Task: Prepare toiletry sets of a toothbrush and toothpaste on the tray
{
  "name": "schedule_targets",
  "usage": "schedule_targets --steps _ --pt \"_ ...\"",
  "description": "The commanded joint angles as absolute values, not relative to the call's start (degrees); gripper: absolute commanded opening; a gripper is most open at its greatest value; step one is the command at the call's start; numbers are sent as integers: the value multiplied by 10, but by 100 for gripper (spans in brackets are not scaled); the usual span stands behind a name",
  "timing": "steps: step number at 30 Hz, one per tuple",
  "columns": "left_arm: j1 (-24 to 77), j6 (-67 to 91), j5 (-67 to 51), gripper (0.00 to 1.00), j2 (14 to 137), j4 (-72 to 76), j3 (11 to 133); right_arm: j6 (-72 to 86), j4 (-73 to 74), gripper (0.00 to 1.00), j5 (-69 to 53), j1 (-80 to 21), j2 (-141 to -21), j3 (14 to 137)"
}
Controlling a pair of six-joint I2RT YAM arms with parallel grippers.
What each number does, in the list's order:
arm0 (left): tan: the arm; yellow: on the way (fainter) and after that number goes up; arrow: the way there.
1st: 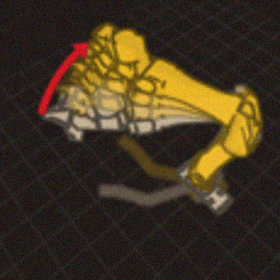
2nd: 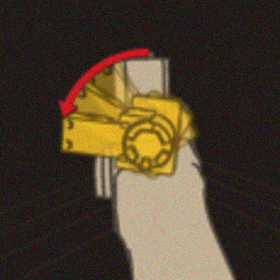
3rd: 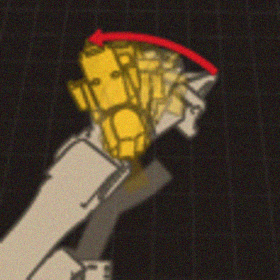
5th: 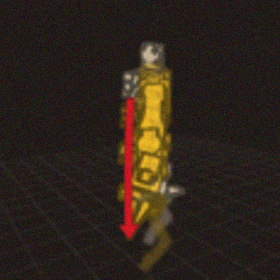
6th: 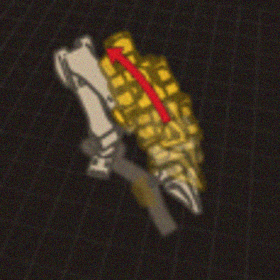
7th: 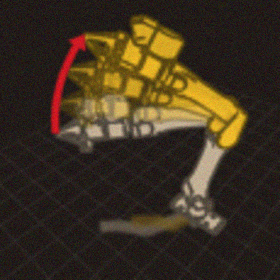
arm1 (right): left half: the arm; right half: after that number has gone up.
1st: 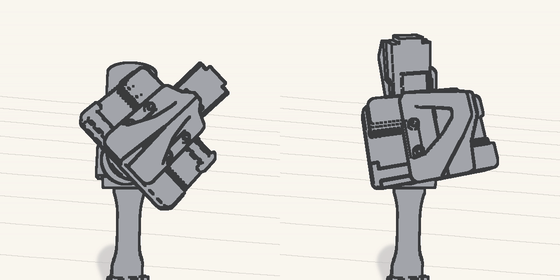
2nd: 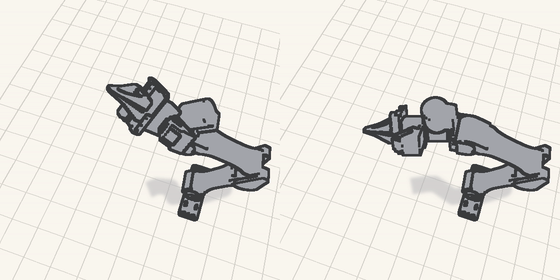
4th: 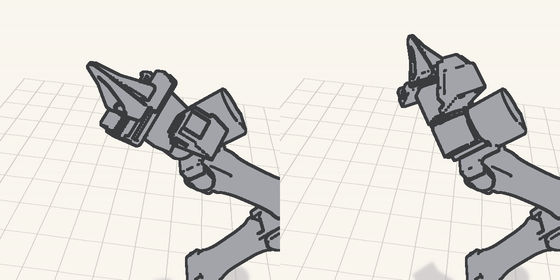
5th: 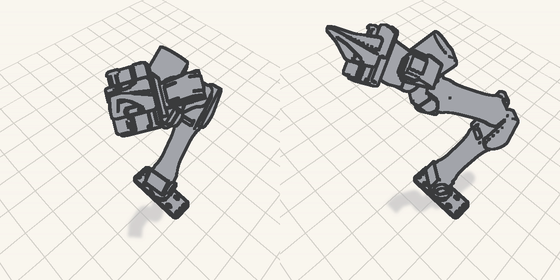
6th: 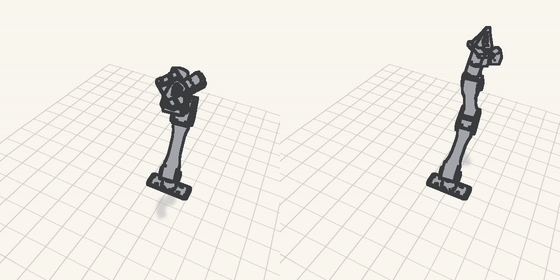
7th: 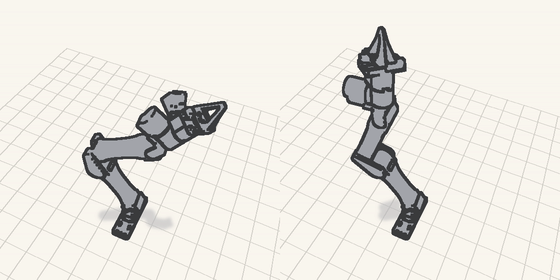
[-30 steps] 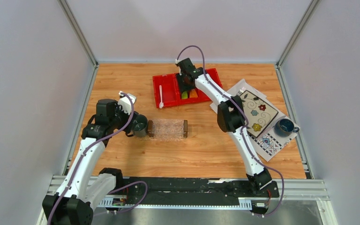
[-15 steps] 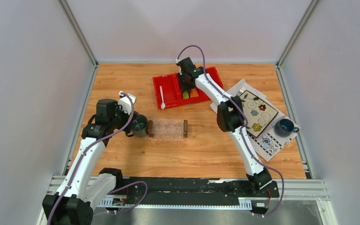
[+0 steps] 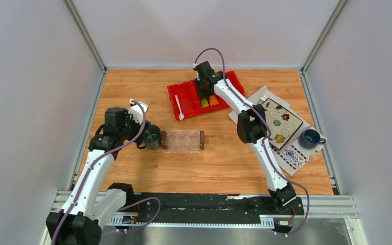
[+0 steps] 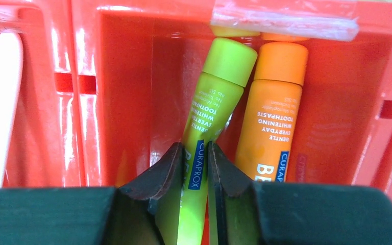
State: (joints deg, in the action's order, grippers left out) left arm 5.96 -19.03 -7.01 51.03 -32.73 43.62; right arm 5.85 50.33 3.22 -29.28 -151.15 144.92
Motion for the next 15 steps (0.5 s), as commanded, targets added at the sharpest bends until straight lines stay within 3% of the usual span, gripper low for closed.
schedule_targets --steps 1,15 --pt "57 -199 -69 80 505 -317 458 41 496 0 53 -287 -1442 1478" --pt "57 -207 -71 80 499 -333 477 31 507 0 47 -288 -1362 1457"
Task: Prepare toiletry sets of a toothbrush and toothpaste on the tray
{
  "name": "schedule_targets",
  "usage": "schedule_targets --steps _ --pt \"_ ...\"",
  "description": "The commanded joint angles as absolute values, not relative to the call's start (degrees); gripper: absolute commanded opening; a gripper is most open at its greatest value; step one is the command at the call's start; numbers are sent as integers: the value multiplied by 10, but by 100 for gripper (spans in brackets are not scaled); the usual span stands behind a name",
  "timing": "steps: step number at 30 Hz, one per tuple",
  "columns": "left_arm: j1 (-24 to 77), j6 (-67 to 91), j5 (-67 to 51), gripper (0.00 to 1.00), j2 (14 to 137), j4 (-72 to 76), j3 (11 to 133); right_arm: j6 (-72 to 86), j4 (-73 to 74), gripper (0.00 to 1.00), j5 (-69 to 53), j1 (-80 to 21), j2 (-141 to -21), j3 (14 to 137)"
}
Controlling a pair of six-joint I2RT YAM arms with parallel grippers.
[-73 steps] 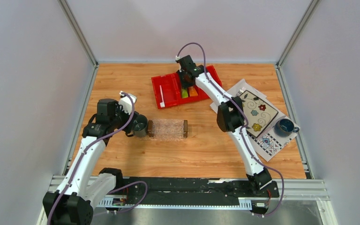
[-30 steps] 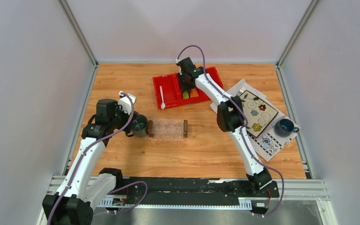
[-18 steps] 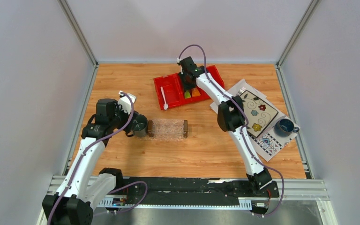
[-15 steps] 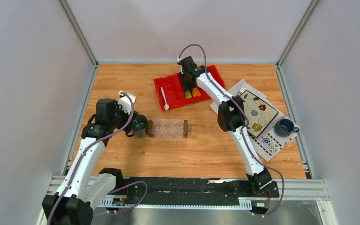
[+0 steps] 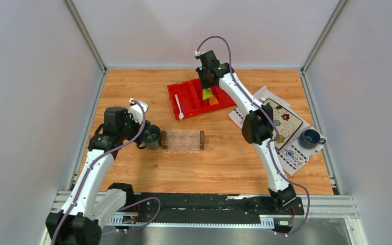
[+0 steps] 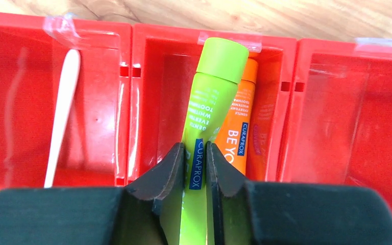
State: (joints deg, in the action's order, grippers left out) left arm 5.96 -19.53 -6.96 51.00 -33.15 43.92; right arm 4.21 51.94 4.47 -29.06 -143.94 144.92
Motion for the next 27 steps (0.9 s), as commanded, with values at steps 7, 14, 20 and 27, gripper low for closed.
schedule_targets --steps 7,14,20,27 --pt "58 -227 -155 79 481 -338 524 19 509 0 -76 -288 -1248 1368" --pt "59 -251 -269 79 467 -326 590 3 573 0 -265 -296 -1167 1319" --pt "99 -289 -275 79 471 -354 655 -50 647 0 -378 -306 -1118 1278" --pt "186 -366 -272 79 482 -384 700 -97 673 0 -457 -323 -1049 1180"
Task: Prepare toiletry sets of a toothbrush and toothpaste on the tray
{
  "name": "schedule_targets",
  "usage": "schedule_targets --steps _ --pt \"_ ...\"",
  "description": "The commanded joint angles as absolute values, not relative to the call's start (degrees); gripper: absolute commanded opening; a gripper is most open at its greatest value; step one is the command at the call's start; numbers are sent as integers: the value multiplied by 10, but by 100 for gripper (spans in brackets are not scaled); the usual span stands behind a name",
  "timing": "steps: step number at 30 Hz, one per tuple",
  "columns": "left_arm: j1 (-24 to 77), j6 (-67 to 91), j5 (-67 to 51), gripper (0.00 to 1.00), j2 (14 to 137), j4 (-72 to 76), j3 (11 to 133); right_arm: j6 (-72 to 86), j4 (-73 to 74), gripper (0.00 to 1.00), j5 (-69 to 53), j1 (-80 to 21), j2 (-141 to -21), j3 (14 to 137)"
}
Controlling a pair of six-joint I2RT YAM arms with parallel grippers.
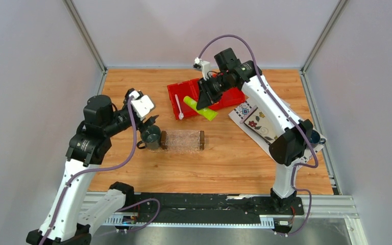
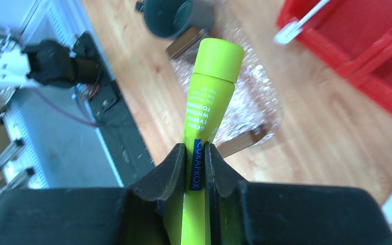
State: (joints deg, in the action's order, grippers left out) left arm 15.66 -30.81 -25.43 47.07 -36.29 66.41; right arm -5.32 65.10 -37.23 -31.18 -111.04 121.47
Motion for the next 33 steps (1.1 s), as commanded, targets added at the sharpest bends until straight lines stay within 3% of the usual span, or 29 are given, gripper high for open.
schedule_targets --steps 1,9,18,33 --pt "195 -373 -280 79 486 -385 703 -103 680 0 -463 -326 -1042 1173" --pt "291 -458 -301 81 538 -460 751 -144 729 0 -534 -344 -1025 1172" --pt "373 -514 -242 84 589 -481 771 -173 761 0 -553 -370 -1029 1177" --pt "442 -533 -186 82 628 -403 703 -179 767 0 -565 -376 -1034 1179"
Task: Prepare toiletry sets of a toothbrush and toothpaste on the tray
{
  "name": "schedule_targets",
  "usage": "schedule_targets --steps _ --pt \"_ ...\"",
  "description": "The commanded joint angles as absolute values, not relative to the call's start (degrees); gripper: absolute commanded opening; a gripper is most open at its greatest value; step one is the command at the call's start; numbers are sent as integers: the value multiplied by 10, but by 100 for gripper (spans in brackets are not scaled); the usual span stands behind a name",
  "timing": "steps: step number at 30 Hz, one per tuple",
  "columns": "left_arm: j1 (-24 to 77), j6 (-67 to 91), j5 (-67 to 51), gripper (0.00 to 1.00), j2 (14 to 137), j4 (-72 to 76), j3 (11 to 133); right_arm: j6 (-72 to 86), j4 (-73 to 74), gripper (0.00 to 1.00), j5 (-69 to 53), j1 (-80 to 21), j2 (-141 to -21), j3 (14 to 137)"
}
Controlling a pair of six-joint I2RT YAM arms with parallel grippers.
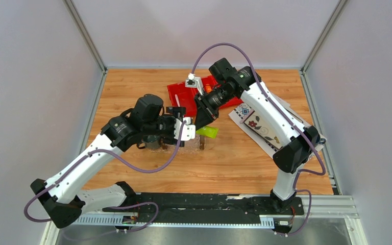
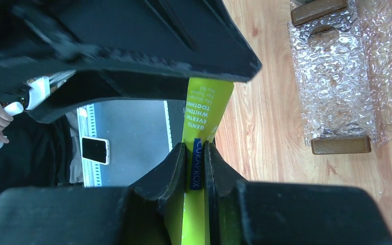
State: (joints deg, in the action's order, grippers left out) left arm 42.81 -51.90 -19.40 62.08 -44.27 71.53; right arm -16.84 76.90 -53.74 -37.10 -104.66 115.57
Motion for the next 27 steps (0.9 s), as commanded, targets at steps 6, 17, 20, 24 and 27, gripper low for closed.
schedule_targets --steps 6,17,20,24,27 --pt "468 -527 -163 68 639 -353 672 -182 768 0 -569 -375 -1031 1173" --pt "470 -491 -156 0 617 -337 643 -183 761 7 -539 -375 -1010 1162" --pt "469 -476 -151 0 600 -336 628 -183 759 37 -513 -375 -1000 1164" --pt "469 -455 -140 0 568 -331 608 -178 750 66 -459 -374 -976 1170" --pt "465 -435 -139 0 551 -334 602 -175 746 72 -433 -365 -957 1188"
